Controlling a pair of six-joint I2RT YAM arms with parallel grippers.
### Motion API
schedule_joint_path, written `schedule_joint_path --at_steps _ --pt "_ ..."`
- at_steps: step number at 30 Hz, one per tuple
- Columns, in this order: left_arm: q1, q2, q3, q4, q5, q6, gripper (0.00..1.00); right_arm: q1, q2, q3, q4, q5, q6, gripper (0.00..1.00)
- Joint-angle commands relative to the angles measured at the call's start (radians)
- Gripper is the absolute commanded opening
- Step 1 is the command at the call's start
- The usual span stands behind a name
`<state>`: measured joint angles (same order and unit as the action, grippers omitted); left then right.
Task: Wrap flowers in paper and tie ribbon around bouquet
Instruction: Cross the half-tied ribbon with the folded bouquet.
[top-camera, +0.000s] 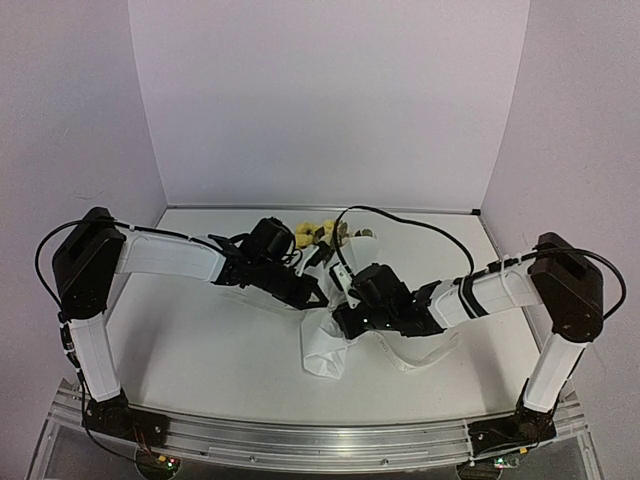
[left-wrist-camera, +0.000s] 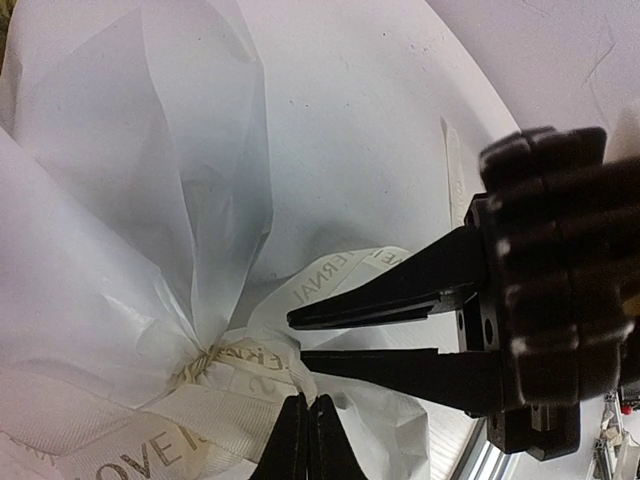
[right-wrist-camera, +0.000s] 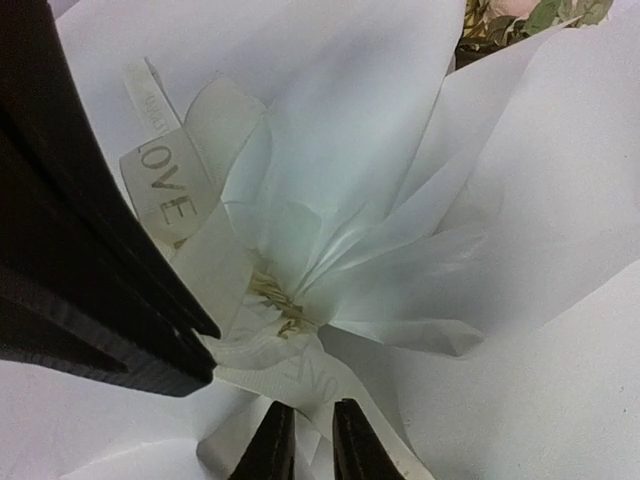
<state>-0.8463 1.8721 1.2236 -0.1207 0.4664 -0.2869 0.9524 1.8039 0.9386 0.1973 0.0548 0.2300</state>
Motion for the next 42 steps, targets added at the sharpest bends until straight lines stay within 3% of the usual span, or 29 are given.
schedule_joint_path --at_steps 1,5,11,26,36,42 --pt "-0.002 -0.063 0.019 0.04 -0.024 0.0 0.0 0.002 0.023 0.021 0.047 0.046 0.026 0.07" --pt "-0.001 -0.062 0.023 0.039 -0.048 -0.002 0.0 0.002 0.006 0.006 0.05 0.072 0.029 0.0" --pt "0.003 -0.064 0.032 0.046 -0.086 -0.004 0.0 0.002 -0.057 -0.024 0.05 0.091 0.019 0.0" --pt "0.02 -0.05 0.085 0.007 -0.094 0.044 0.0 -0.001 -0.067 0.038 0.044 -0.15 0.156 0.0" --pt "0.021 -0.057 0.086 -0.01 0.007 0.083 0.0 -0.075 -0.021 0.09 0.058 -0.286 0.291 0.0" --pt "0.019 -0.079 0.053 0.038 0.07 0.053 0.0 -0.089 -0.028 0.07 0.079 -0.289 0.317 0.0"
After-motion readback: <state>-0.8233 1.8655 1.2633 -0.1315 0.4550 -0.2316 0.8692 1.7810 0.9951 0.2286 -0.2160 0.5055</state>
